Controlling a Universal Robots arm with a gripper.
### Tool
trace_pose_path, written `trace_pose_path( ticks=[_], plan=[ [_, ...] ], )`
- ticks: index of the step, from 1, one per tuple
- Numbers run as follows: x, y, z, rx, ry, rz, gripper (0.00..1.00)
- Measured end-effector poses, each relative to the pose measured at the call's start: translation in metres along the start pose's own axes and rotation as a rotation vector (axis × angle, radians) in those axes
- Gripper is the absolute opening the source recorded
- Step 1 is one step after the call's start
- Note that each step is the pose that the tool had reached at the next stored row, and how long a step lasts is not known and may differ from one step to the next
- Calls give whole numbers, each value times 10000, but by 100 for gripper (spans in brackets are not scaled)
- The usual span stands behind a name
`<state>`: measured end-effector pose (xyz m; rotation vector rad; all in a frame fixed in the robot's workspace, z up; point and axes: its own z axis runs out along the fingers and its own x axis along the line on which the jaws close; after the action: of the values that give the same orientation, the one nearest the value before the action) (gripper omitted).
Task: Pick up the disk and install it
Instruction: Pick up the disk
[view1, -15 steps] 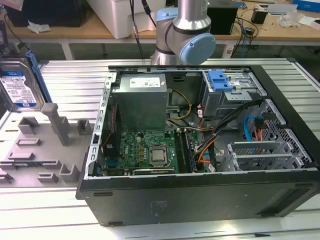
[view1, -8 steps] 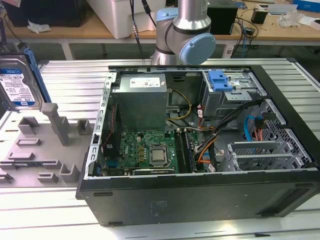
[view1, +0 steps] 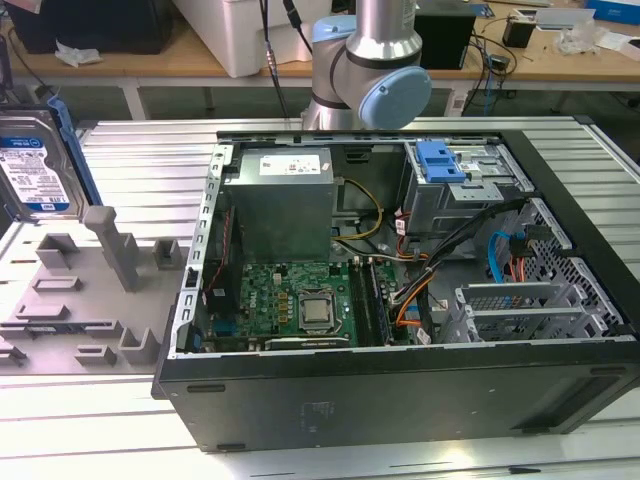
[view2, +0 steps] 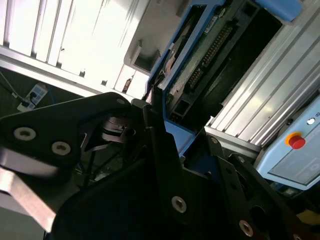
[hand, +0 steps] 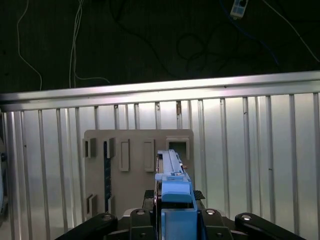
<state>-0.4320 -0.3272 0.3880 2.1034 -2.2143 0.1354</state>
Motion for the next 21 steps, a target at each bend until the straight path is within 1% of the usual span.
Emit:
trace_pose_path(
  ticks=[5, 8, 17, 18, 20, 21],
  plan=[
    [0, 0, -3, 0, -8, 0, 37],
    [5, 0, -43, -2, -17, 1, 37],
    [31, -2, -254, 2, -17, 0, 37],
    [36, -2, -289, 4, -18, 1, 37],
    [41, -2, -337, 4, -18, 0, 37],
    [47, -2, -383, 4, -17, 0, 37]
  ],
)
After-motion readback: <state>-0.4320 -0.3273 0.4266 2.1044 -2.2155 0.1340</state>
